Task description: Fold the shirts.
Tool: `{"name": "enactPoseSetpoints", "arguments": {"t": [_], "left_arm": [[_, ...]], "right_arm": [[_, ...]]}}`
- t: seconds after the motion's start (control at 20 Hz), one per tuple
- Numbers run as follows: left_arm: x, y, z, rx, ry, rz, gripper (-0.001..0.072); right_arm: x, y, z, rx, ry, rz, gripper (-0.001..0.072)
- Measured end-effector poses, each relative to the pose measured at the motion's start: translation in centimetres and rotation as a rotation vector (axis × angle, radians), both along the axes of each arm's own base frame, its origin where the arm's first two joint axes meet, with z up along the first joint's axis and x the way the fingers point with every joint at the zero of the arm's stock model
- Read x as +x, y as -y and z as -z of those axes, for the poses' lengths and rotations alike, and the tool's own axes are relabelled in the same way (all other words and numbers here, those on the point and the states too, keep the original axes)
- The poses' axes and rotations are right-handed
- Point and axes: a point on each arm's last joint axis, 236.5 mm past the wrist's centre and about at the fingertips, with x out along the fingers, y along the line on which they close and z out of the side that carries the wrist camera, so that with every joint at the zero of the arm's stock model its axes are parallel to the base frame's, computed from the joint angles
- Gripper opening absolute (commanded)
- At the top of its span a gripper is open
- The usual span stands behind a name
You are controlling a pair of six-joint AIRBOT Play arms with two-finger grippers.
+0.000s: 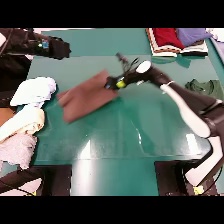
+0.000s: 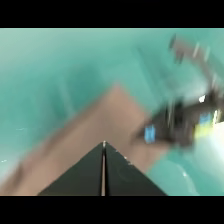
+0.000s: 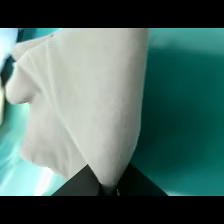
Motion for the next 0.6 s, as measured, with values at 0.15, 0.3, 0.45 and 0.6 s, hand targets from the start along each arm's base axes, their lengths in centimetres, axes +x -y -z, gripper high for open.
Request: {"name": "enactPoseSetpoints", "arguments": {"t": [0.15, 0.3, 0.45, 0.6], "left_arm": [[-1.1, 2.7, -0.4, -0.007, 0.020, 0.062, 0.0027], [-1.6, 4.1, -0.8, -0.021, 0.038, 0.089, 0.0027], [-1.7, 4.7, -1.2, -0.033, 0.051, 0.097, 0.0027], [-1.7, 4.9, -1.3, -0.043, 0.052, 0.097, 0.0026]], "right_arm": [[3.3, 10.8, -4.1, -0.108, 0.077, 0.140, 0.0018], [4.0, 23.7, -7.1, -0.235, 0.101, 0.319, 0.0018], [2.8, 35.3, -8.8, -0.304, 0.086, 0.517, 0.0018], [0.7, 45.0, -9.6, -0.337, 0.068, 0.714, 0.0018]]}}
